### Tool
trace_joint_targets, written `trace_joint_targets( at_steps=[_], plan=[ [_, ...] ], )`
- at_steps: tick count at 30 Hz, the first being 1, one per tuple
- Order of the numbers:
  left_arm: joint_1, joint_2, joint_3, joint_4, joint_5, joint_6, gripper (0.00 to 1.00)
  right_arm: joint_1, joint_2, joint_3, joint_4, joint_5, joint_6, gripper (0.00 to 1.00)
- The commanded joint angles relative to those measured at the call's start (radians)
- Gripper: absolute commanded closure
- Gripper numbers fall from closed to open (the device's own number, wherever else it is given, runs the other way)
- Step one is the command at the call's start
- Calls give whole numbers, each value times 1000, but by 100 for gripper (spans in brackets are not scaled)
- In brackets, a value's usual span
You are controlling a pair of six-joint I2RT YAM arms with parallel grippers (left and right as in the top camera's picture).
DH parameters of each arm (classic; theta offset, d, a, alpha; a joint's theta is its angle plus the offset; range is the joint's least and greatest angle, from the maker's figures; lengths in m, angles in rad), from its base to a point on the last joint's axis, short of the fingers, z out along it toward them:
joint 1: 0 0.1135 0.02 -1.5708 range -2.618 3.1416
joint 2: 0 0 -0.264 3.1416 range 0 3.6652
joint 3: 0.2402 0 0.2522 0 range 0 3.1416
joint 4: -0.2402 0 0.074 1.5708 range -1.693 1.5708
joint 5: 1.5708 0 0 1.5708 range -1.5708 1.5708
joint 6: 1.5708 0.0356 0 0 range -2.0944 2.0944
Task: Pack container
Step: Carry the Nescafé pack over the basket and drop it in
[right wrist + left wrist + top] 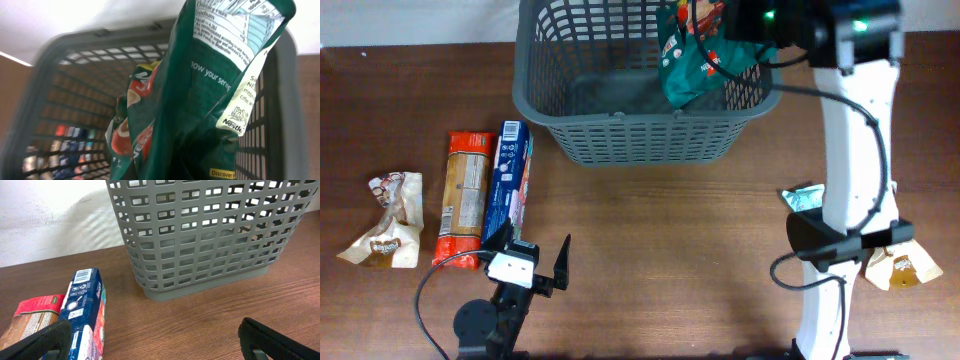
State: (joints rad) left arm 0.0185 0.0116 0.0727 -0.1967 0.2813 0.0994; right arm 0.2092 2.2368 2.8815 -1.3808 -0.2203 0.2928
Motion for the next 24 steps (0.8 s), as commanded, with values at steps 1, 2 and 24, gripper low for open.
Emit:
trace_joint_targets(
  at_steps=[1,2,24],
  plan=[
    [-5,-6,-10,3,8,-8,1,1,-8,-73,71,8,12,96],
    [-5,-6,-10,3,8,-8,1,1,-8,-100,84,8,13,96],
    [-5,-6,-10,3,8,-8,1,20,-102,-180,172,-27,-19,50]
  ],
)
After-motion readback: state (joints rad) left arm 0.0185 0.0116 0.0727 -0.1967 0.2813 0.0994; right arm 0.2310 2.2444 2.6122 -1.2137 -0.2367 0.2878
